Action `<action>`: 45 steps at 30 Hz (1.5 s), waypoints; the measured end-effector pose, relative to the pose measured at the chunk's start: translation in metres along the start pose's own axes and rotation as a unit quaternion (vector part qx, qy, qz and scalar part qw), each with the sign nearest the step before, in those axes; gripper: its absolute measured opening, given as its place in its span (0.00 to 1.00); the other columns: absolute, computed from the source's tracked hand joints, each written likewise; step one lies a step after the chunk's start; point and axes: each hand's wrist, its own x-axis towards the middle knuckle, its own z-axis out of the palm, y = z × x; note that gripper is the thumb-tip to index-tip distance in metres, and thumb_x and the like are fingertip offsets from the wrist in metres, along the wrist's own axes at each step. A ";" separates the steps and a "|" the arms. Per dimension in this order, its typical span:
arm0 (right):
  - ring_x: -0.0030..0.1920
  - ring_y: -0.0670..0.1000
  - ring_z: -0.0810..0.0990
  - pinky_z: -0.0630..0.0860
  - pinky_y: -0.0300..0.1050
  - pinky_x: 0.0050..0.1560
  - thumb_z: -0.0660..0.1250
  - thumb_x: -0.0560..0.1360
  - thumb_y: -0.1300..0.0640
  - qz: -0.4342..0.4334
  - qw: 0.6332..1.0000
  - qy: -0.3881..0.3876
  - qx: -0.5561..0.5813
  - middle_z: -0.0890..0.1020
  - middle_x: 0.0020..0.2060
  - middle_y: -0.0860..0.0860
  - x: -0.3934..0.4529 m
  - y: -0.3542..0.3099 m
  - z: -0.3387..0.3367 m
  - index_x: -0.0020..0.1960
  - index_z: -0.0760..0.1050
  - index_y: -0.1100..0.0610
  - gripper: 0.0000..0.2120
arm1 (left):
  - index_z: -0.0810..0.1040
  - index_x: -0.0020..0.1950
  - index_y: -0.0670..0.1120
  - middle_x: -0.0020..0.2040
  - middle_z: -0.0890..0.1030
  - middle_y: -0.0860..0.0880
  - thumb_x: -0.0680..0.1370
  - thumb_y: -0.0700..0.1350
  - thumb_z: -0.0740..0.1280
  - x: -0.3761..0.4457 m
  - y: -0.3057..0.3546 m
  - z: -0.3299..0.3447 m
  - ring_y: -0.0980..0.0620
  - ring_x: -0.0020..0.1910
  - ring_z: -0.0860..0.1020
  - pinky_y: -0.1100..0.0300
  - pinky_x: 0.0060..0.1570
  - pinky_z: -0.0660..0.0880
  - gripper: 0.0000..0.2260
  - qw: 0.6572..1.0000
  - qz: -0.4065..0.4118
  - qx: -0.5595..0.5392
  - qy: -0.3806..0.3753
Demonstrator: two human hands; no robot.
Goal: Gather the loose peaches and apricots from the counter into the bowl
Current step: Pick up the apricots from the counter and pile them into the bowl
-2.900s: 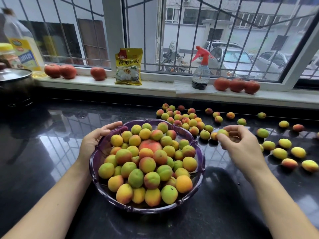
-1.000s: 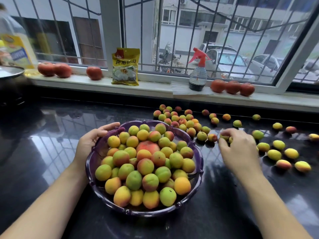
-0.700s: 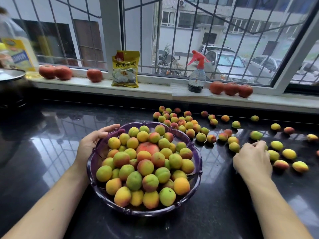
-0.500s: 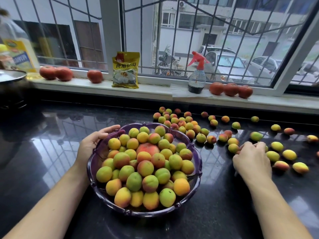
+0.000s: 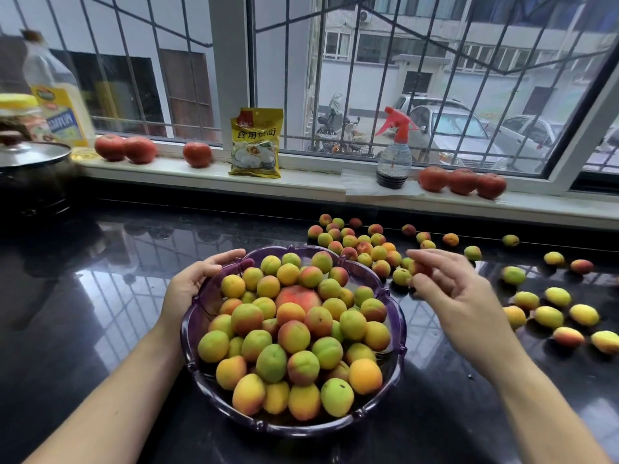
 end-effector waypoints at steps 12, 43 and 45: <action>0.57 0.37 0.77 0.75 0.35 0.55 0.73 0.77 0.52 -0.061 0.953 -0.212 -0.207 0.80 0.54 0.38 0.016 -0.034 0.031 0.58 0.78 0.38 0.13 | 0.80 0.65 0.39 0.55 0.84 0.35 0.70 0.42 0.61 0.000 0.003 0.002 0.40 0.48 0.85 0.46 0.50 0.84 0.24 1.000 -0.005 -0.006 -0.001; 0.63 0.44 0.77 0.74 0.42 0.60 0.54 0.84 0.42 0.157 0.979 -0.017 0.125 0.79 0.62 0.42 0.005 -0.037 0.105 0.69 0.72 0.43 0.17 | 0.78 0.73 0.44 0.68 0.79 0.33 0.64 0.41 0.67 0.009 0.027 -0.028 0.33 0.65 0.79 0.32 0.63 0.75 0.35 0.990 -0.048 -0.124 -0.038; 0.64 0.43 0.75 0.71 0.40 0.59 0.53 0.85 0.42 0.138 0.986 -0.058 0.079 0.78 0.61 0.42 0.019 -0.040 0.105 0.69 0.72 0.45 0.17 | 0.77 0.73 0.44 0.70 0.77 0.33 0.63 0.43 0.70 0.010 0.029 -0.029 0.32 0.69 0.76 0.31 0.65 0.74 0.36 0.989 -0.058 -0.133 -0.038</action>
